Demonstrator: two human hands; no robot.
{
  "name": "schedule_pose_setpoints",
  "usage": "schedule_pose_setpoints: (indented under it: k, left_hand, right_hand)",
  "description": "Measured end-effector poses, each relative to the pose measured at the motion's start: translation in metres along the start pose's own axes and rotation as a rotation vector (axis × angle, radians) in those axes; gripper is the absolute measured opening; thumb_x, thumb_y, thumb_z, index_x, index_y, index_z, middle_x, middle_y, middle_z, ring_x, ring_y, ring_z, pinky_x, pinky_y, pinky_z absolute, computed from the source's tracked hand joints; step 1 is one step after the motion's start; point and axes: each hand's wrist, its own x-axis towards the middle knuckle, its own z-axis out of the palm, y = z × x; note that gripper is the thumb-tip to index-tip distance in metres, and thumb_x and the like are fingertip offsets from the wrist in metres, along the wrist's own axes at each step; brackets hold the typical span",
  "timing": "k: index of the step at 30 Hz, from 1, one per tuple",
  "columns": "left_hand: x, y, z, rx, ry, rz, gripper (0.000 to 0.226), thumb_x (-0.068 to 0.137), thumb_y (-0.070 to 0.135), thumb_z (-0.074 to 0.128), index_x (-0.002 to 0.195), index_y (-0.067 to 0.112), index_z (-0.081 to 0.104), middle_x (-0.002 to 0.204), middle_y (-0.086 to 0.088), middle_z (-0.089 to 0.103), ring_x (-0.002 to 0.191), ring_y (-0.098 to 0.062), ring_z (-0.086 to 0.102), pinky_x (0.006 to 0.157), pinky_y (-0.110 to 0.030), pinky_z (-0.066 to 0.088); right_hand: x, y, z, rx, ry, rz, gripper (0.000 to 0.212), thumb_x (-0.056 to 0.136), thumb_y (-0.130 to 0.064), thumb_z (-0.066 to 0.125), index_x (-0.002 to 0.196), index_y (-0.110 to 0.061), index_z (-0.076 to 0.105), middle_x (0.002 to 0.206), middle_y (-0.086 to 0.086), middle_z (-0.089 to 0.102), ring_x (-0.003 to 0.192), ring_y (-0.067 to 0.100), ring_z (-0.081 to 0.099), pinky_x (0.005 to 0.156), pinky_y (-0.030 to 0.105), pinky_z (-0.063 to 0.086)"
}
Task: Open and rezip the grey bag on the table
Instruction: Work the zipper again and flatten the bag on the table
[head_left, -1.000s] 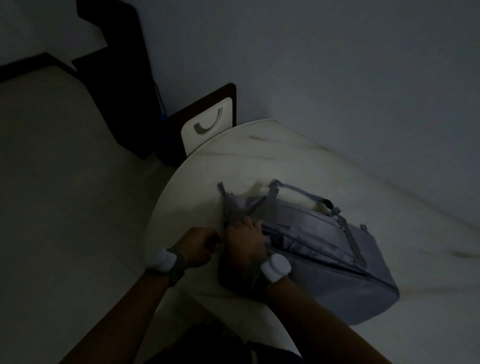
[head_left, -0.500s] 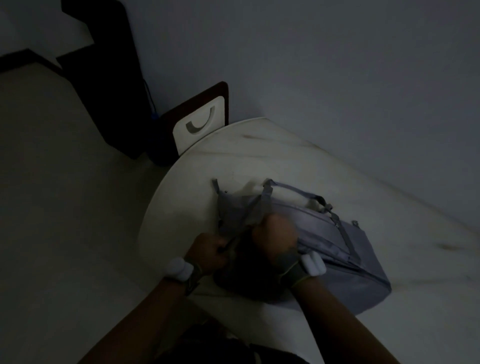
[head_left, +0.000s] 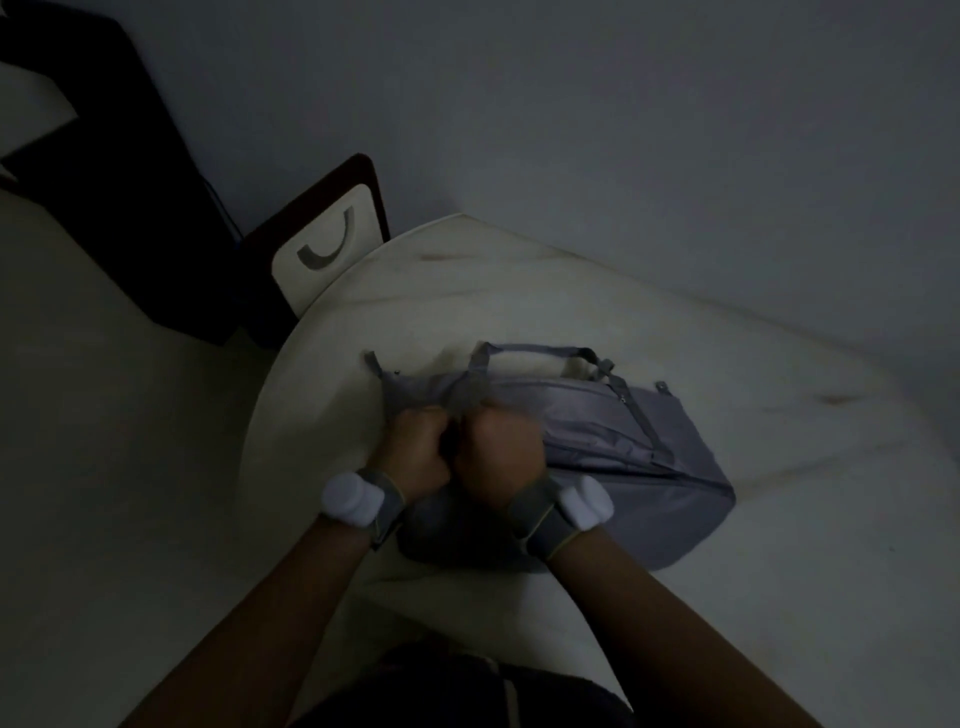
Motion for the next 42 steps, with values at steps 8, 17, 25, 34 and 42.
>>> schedule_pose_setpoints:
  k: [8,17,25,34,42]
  left_hand:
    - [-0.012,0.002,0.012,0.096,-0.005,-0.028,0.01,0.066,0.013,0.056,0.072,0.007,0.061,0.08,-0.019,0.066,0.077,-0.039,0.064,0.066,-0.037,0.052]
    - [-0.015,0.008,0.007,0.067,-0.016,-0.044,0.012,0.066,0.02,0.049,0.066,0.011,0.058,0.074,-0.013,0.064,0.071,-0.035,0.063,0.061,-0.041,0.053]
    - [-0.042,0.005,0.002,-0.11,0.038,-0.066,0.01,0.067,-0.002,0.065,0.063,0.007,0.065,0.067,-0.008,0.066,0.07,-0.018,0.064,0.057,-0.005,0.036]
    - [-0.05,0.003,0.012,0.163,0.011,-0.135,0.009,0.068,0.012,0.06,0.067,0.008,0.068,0.073,-0.016,0.068,0.07,-0.036,0.064,0.061,-0.031,0.051]
    - [-0.038,-0.003,0.009,0.168,0.042,-0.103,0.014,0.061,-0.002,0.069,0.074,0.004,0.07,0.076,-0.018,0.067,0.071,-0.038,0.064,0.063,-0.036,0.054]
  right_hand:
    - [-0.013,0.001,0.002,0.016,0.01,0.125,0.026,0.083,-0.028,0.066,0.084,-0.002,0.068,0.084,0.022,0.068,0.071,0.037,0.067,0.056,0.028,0.032]
    - [-0.022,0.013,-0.005,0.107,0.058,0.062,0.032,0.089,-0.024,0.059,0.1,0.005,0.064,0.101,0.028,0.064,0.087,0.041,0.063,0.07,0.039,0.047]
    - [-0.027,-0.017,0.003,-0.015,-0.065,0.146,0.014,0.077,-0.02,0.069,0.075,-0.006,0.07,0.076,0.014,0.069,0.064,0.026,0.067,0.052,0.024,0.04]
    - [-0.023,-0.013,0.013,-0.059,-0.01,0.163,0.026,0.057,-0.034,0.072,0.045,-0.014,0.061,0.046,0.0,0.057,0.033,0.014,0.055,0.044,0.014,0.018]
    - [-0.041,0.098,-0.021,-0.038,-0.055,0.371,0.023,0.09,-0.013,0.051,0.103,0.002,0.063,0.109,0.024,0.062,0.09,0.038,0.064,0.077,0.041,0.051]
